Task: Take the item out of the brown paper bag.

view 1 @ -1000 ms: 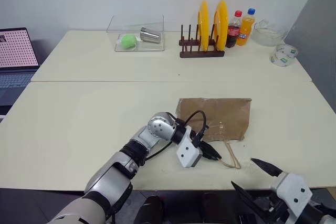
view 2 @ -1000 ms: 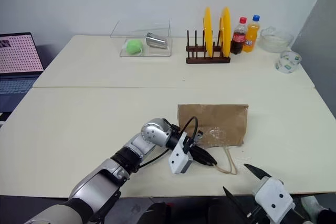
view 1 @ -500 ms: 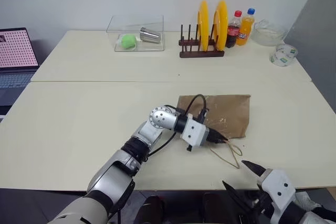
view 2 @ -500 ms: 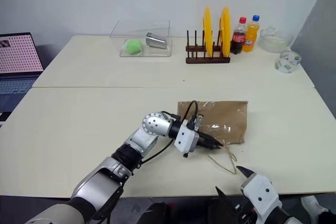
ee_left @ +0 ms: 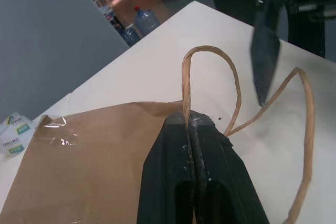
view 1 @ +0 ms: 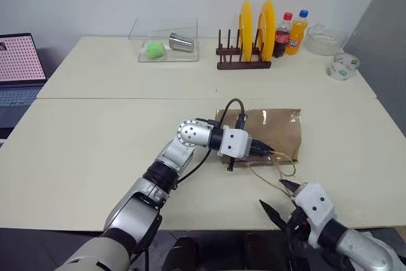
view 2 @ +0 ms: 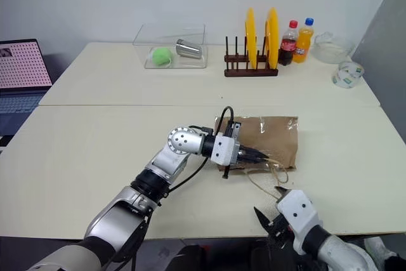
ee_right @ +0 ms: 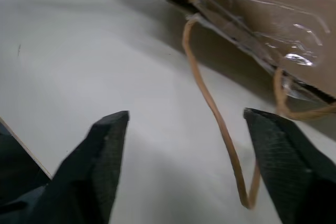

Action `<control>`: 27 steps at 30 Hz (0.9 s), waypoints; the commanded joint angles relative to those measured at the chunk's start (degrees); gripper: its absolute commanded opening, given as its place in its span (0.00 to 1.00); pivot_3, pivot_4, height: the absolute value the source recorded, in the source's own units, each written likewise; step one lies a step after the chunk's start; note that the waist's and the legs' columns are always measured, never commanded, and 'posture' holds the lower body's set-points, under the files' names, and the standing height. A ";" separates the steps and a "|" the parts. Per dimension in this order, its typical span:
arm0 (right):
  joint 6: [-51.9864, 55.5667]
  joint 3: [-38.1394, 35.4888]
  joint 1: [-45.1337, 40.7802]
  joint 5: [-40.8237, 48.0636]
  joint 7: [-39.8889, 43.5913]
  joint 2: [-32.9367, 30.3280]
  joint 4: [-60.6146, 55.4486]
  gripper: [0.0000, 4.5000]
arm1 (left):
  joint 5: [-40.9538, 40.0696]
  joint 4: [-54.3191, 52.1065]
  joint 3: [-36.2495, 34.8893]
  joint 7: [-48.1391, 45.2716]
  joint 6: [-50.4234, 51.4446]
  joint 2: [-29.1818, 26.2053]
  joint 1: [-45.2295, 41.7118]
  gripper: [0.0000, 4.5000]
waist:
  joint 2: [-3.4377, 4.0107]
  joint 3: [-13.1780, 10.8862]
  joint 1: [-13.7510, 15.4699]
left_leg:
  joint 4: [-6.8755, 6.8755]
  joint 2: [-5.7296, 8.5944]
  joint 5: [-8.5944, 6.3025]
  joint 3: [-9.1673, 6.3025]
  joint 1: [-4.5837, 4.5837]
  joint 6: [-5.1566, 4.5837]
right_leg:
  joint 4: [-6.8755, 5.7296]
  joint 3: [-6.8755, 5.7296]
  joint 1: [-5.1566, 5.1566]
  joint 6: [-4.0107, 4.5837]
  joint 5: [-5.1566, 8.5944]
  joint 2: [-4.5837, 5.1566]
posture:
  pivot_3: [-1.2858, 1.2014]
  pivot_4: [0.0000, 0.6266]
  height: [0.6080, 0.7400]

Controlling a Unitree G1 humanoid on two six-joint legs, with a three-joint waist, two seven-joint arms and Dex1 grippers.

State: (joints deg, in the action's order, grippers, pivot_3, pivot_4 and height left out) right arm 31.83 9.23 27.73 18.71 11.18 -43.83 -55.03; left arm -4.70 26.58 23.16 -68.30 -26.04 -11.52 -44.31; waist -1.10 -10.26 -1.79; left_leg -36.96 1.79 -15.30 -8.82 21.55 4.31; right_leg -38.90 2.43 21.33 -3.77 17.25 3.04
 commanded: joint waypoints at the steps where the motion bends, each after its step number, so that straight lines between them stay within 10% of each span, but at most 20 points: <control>1: 2.38 2.20 -1.78 -3.19 1.01 -0.31 -2.45 0.52 | -1.60 -4.18 -2.18 2.25 4.11 1.06 -2.34 0.00 | 0.00 0.00 0.05 | -0.01 0.00 0.00 -0.02 0.02 0.00 | 0.00 -0.01 0.01 0.00 0.00 0.00 | 0.52 0.24 1.00; 8: 5.13 4.42 -3.06 -9.50 2.33 -1.00 -0.98 0.00 | -3.83 -10.18 -4.76 5.60 19.40 2.55 -5.64 0.00 | 0.00 0.00 0.03 | -0.03 0.05 0.00 -0.12 0.11 0.01 | 0.01 -0.08 0.04 -0.02 0.01 0.02 | 0.52 0.24 1.00; 27: 10.41 12.04 -6.89 -21.93 7.12 -2.31 0.88 0.00 | -7.46 5.87 -15.34 11.74 29.83 5.74 -23.54 0.00 | -0.04 -0.02 0.02 | -0.02 0.12 0.01 -0.20 0.20 0.02 | 0.02 -0.15 0.12 -0.12 0.07 0.07 | 0.52 0.24 1.00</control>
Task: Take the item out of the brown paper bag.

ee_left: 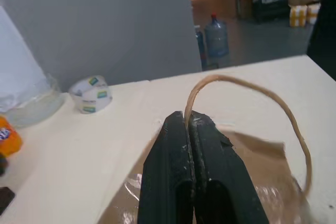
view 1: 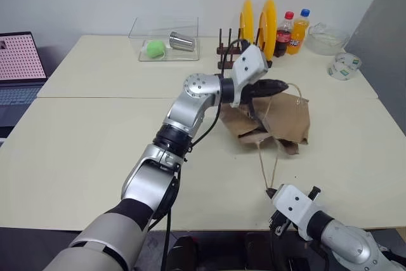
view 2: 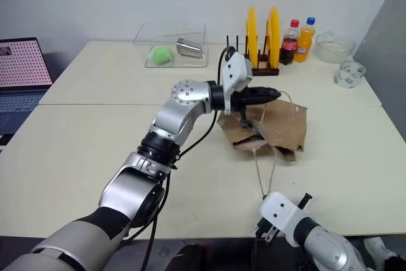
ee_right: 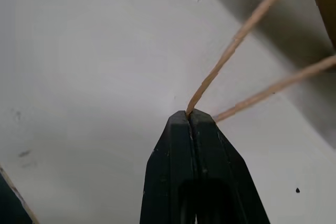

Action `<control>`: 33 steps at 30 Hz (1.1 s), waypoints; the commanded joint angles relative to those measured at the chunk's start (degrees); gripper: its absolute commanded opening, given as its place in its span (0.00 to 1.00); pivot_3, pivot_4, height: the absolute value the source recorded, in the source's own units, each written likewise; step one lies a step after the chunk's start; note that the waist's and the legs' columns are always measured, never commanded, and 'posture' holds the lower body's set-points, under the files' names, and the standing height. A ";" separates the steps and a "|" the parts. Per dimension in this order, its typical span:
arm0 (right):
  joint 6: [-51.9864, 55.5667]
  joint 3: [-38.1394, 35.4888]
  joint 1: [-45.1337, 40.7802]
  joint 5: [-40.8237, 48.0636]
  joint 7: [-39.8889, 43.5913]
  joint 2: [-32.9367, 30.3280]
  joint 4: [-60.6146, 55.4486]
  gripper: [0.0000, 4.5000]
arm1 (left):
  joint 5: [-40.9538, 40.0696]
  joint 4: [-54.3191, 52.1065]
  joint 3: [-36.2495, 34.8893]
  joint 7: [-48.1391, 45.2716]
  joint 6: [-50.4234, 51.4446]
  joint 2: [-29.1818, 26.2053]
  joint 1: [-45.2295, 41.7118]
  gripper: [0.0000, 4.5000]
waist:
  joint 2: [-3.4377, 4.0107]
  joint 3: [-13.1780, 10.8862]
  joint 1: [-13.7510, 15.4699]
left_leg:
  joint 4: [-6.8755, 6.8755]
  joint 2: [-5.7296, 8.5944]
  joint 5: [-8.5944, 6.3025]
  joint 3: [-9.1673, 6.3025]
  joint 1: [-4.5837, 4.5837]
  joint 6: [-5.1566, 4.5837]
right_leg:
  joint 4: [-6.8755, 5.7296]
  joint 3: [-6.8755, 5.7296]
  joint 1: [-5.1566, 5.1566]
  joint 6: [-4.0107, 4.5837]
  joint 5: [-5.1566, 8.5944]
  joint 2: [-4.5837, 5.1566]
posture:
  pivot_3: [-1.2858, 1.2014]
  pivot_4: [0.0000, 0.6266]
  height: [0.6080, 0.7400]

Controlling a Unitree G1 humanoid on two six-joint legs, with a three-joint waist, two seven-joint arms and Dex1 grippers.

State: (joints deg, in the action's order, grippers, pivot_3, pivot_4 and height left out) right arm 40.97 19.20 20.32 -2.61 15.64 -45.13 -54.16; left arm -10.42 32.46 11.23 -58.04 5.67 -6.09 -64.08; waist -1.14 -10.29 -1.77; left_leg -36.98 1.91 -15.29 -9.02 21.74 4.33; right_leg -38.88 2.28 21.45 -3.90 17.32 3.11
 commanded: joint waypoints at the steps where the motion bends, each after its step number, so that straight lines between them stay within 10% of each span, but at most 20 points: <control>1: 1.38 2.28 0.59 -1.12 3.00 -1.17 -0.07 0.00 | -1.75 0.76 -3.81 1.56 -2.19 0.34 -4.57 0.00 | -0.01 0.00 0.01 | 0.00 0.00 0.00 0.00 0.01 0.00 | 0.00 0.00 0.00 -0.01 0.00 0.00 | 0.52 0.24 1.00; 14: 2.21 1.25 -0.45 -5.27 4.73 -0.08 -1.03 0.00 | -2.23 10.08 -7.86 0.77 -6.45 -0.34 -11.38 0.00 | -0.06 -0.03 -0.02 | -0.02 0.07 0.01 -0.06 0.03 0.01 | -0.01 -0.03 0.01 -0.05 0.03 0.06 | 0.52 0.24 1.00; 20: 3.20 -5.99 -1.09 -3.08 5.80 4.15 -5.23 0.37 | -8.24 -5.71 -4.72 -12.75 4.47 -3.36 -2.74 0.00 | -0.04 -0.02 -0.18 | 0.00 0.07 0.01 -0.04 0.03 0.02 | -0.06 0.02 0.05 0.02 -0.02 0.05 | 0.52 0.24 1.00; 22: 1.29 -9.59 0.35 0.73 7.29 5.97 -5.81 0.52 | -9.58 -10.53 -3.77 -14.99 7.39 -4.44 -0.30 0.00 | -0.04 -0.02 -0.13 | -0.01 0.07 0.01 -0.06 0.04 0.02 | -0.07 0.01 0.06 0.03 -0.02 0.05 | 0.52 0.24 1.00; 33: -13.85 -40.62 10.02 51.42 2.30 -11.98 -5.85 0.52 | -9.77 -13.70 -3.83 -14.07 9.76 -4.99 0.87 0.00 | -0.11 -0.06 -0.48 | -0.08 0.17 -0.01 0.00 -0.04 -0.03 | -0.09 0.09 -0.09 0.01 -0.05 0.16 | 0.52 0.24 1.00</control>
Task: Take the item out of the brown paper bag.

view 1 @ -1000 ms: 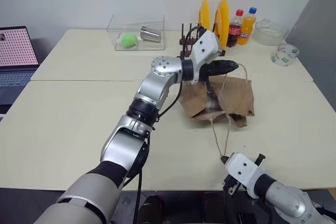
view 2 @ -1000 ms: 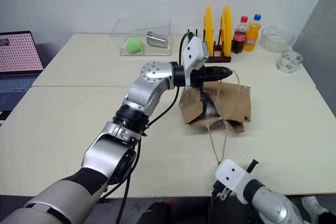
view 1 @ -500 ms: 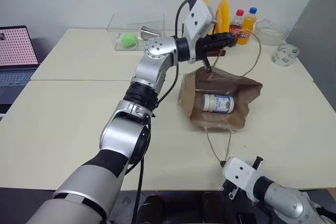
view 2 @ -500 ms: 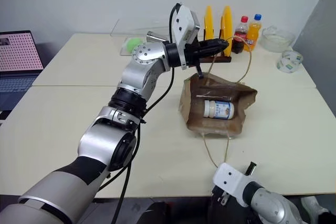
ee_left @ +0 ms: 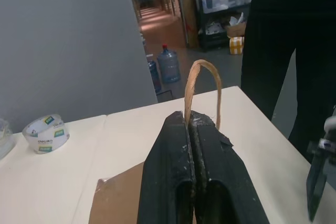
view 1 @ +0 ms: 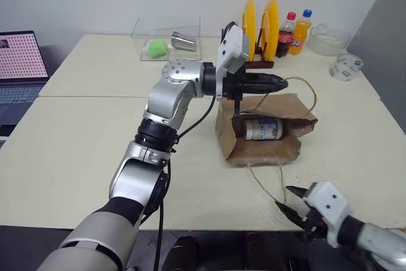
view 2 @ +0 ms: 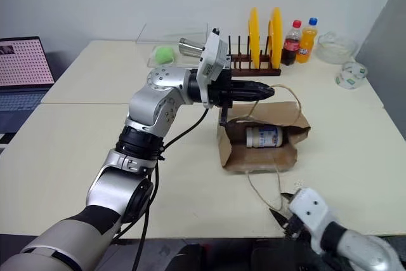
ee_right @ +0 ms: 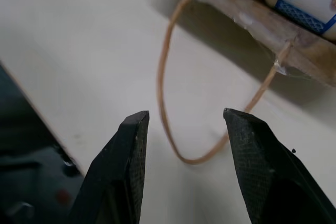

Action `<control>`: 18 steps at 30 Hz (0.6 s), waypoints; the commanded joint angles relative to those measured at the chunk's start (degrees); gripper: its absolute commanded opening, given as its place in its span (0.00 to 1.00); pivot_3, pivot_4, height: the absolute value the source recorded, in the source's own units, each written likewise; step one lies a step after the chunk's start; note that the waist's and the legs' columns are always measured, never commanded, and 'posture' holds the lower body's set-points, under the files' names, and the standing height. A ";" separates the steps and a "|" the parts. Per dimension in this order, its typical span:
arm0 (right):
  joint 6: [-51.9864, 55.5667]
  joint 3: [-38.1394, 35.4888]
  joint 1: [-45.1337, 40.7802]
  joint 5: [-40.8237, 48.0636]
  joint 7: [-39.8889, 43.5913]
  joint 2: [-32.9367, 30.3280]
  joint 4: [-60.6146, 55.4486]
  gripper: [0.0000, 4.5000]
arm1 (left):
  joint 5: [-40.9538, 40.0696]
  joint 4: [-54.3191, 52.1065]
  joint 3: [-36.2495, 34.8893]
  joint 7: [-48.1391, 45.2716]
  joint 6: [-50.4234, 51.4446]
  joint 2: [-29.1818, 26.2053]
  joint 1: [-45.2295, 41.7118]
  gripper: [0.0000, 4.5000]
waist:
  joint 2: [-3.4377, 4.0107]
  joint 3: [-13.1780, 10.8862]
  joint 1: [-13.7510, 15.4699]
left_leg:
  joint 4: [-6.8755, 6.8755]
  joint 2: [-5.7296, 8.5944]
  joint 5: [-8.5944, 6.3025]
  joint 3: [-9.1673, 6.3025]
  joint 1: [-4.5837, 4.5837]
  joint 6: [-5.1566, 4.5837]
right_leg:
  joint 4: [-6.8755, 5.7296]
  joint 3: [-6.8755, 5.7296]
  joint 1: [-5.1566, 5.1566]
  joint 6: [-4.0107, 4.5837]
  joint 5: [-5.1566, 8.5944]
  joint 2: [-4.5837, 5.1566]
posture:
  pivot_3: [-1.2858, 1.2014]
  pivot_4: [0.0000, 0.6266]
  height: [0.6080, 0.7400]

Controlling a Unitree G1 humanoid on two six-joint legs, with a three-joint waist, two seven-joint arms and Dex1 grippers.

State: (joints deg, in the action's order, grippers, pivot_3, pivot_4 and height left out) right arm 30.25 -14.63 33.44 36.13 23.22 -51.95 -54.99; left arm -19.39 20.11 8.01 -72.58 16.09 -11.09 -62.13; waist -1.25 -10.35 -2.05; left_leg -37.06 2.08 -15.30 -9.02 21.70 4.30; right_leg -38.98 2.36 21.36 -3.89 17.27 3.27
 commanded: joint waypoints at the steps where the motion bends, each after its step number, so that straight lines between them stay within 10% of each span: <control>1: -2.40 -6.65 -5.97 14.94 -8.50 -7.21 -5.01 0.52 | -0.77 -1.15 -0.64 0.44 -0.79 -0.03 -1.21 0.00 | -0.02 -0.01 -0.40 | 0.00 -0.01 0.00 0.05 -0.06 -0.01 | -0.02 0.04 -0.02 0.00 0.00 0.00 | 0.52 0.24 1.00; 11: 13.37 14.31 -35.15 7.09 -21.36 -10.26 0.87 0.52 | -0.74 -0.34 -1.12 0.33 -1.78 -0.95 -1.78 0.00 | -0.09 -0.05 0.15 | 0.03 0.02 0.03 -0.02 0.22 0.01 | 0.12 -0.03 0.18 0.01 0.00 0.00 | 0.52 0.24 1.00; 18: 17.32 34.84 -52.93 -14.11 -15.30 -7.56 8.75 0.96 | -0.03 4.08 -2.08 1.14 -5.12 -1.16 -4.08 0.00 | -0.08 -0.05 0.07 | 0.05 0.03 0.03 -0.03 0.24 0.01 | 0.08 -0.04 0.29 0.00 0.01 0.01 | 0.52 0.24 1.00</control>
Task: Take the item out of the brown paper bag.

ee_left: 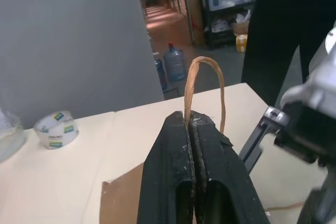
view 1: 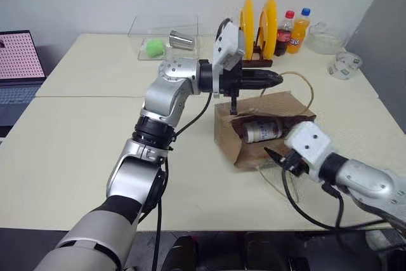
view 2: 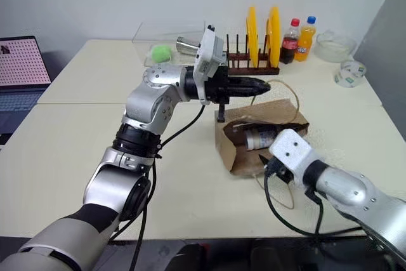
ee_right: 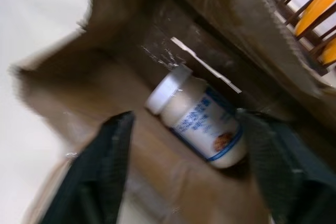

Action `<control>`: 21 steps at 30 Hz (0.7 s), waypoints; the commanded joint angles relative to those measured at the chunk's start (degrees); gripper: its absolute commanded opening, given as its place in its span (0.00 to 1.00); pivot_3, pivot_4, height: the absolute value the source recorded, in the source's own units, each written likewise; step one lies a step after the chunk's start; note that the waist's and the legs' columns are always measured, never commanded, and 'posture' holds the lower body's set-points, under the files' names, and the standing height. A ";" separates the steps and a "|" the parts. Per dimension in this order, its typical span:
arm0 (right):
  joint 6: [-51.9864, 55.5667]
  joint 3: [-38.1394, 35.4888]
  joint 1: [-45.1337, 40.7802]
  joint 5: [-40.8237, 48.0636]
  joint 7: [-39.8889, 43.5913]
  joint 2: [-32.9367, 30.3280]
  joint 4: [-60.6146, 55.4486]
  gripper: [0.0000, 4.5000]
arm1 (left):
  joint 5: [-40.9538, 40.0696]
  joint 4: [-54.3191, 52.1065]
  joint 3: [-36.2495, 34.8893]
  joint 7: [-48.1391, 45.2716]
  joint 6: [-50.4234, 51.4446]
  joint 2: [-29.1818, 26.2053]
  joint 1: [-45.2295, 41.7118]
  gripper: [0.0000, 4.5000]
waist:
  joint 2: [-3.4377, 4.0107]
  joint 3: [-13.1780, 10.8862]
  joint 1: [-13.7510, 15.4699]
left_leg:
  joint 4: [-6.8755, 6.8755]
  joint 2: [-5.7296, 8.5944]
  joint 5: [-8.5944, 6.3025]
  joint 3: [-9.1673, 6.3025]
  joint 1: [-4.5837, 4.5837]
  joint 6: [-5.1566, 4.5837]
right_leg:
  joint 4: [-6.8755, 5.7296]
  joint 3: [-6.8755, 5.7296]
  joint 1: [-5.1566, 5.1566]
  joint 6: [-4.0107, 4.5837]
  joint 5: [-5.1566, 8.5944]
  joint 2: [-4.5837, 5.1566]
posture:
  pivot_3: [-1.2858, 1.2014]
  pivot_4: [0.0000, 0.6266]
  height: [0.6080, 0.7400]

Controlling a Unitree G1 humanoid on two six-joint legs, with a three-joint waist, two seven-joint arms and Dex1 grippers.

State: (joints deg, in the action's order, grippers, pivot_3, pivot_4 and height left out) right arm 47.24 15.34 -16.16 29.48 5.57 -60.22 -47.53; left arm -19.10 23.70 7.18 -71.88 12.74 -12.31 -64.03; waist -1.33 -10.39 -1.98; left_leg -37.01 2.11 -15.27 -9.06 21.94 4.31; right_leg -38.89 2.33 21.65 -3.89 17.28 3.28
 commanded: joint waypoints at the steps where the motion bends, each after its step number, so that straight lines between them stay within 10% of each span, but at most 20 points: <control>1: 0.41 7.77 -5.33 -10.75 3.53 1.12 2.78 0.99 | -0.27 1.12 -1.37 0.50 -2.17 0.09 -2.44 0.00 | 0.00 0.00 0.00 | 0.01 0.00 0.00 0.00 0.02 0.00 | 0.00 0.00 0.04 0.00 0.00 0.00 | 0.52 0.24 1.00; 10: -5.45 25.82 -19.69 -39.17 17.33 2.14 19.09 0.99 | 0.20 5.74 -2.10 0.68 -5.24 0.01 -4.71 0.00 | 0.03 0.02 -0.51 | -0.04 0.04 0.13 0.01 0.51 0.23 | -0.12 0.04 0.59 0.01 -0.01 0.01 | 0.52 0.24 1.00; 21: -16.28 27.04 -21.85 -56.81 30.05 9.12 30.80 0.99 | 0.60 7.90 -2.02 0.69 -7.12 -0.15 -5.43 0.00 | 0.03 0.02 -1.11 | -0.08 0.09 0.14 -0.02 0.67 0.25 | -0.13 0.01 0.70 0.01 -0.02 0.08 | 0.52 0.24 1.00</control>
State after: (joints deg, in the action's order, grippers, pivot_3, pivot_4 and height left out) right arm 32.28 43.85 -37.69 -25.76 34.39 -51.75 -17.00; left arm -18.61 32.27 6.32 -71.62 6.90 -12.31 -67.26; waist -1.30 -10.38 -3.09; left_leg -37.10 2.21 -15.13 -9.08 22.60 4.56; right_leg -39.03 2.34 22.35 -3.87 17.26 3.36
